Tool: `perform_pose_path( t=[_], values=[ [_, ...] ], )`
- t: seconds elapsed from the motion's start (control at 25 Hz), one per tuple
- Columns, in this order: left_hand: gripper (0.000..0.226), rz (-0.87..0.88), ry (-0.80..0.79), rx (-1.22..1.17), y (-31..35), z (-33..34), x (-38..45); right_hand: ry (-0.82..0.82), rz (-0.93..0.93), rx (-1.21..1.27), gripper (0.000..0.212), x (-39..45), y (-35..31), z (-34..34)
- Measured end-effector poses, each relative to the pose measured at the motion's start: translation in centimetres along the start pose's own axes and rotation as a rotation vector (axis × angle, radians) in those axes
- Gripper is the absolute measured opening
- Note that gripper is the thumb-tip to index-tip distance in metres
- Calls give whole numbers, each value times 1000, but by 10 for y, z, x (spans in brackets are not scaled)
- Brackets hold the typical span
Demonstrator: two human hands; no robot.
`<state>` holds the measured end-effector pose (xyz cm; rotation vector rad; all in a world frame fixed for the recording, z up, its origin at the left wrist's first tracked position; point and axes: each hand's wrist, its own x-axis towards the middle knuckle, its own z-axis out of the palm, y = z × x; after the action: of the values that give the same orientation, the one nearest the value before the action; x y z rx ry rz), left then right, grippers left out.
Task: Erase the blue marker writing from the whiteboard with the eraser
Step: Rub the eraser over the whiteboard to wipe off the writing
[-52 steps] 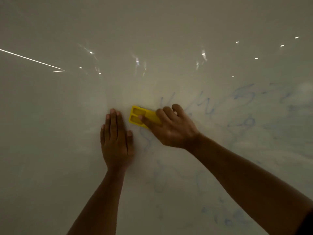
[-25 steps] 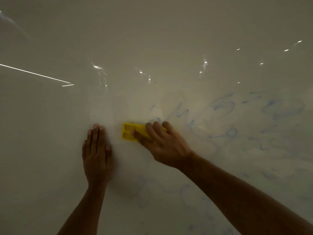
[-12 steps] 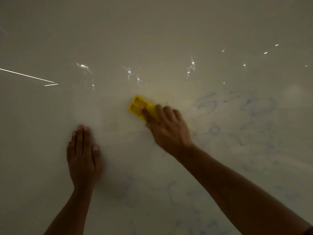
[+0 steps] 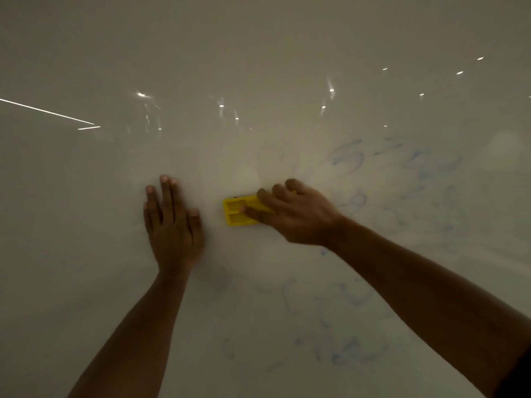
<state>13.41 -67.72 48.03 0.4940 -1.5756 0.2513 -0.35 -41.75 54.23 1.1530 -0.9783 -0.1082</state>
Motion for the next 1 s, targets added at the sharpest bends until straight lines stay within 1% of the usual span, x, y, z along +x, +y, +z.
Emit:
perform_pose_path(
  t=[0.04,0.12,0.16,0.2,0.24,0.32,0.36,0.4,0.44,0.48,0.52,0.56,0.6,0.72,0.76,0.8,0.84,0.88,0.92,1.0],
  values=[
    [63,45,-3,-6,7,2,4,3,73,-42,46,-4,19,-1],
    [64,93,-6,-31,24,6,11,61,489,-123,45,-7,48,-4],
    [65,86,-2,-42,34,7,15,63,632,-152,46,-9,49,-4],
    [65,66,5,-47,43,7,18,72,639,-144,47,-11,42,0],
    [65,48,14,-46,51,8,20,60,517,-91,47,-17,31,2],
    [65,42,28,-42,58,9,23,7,134,-11,47,-34,29,-4],
    [65,50,30,-47,59,9,23,-10,51,-19,47,-39,45,-8],
    [65,62,29,-58,58,9,23,-15,104,-55,46,-41,62,-9],
    [65,78,27,-77,57,10,21,11,287,-101,45,-41,77,-10],
    [65,96,27,-100,57,10,20,40,524,-141,45,-38,86,-10],
    [65,109,30,-121,58,10,20,39,682,-157,46,-35,86,-9],
    [65,113,32,-138,58,10,20,41,695,-136,47,-32,75,-5],
    [64,116,35,-152,58,10,20,44,597,-78,48,-33,59,-1],
    [65,124,53,-186,57,9,19,3,-9,97,44,-54,9,-4],
    [65,128,58,-193,57,9,18,-31,-179,142,42,-63,2,-8],
    [66,128,62,-195,57,9,18,-64,-321,162,43,-69,2,-12],
    [66,127,64,-192,57,10,18,-83,-411,162,45,-71,9,-12],
    [67,130,69,-182,56,11,17,-103,-400,131,47,-71,21,-11],
    [66,138,76,-166,56,12,17,-95,-274,72,50,-69,37,-9],
    [67,155,77,-117,55,12,18,-27,187,-47,54,-62,61,-8]
  ],
)
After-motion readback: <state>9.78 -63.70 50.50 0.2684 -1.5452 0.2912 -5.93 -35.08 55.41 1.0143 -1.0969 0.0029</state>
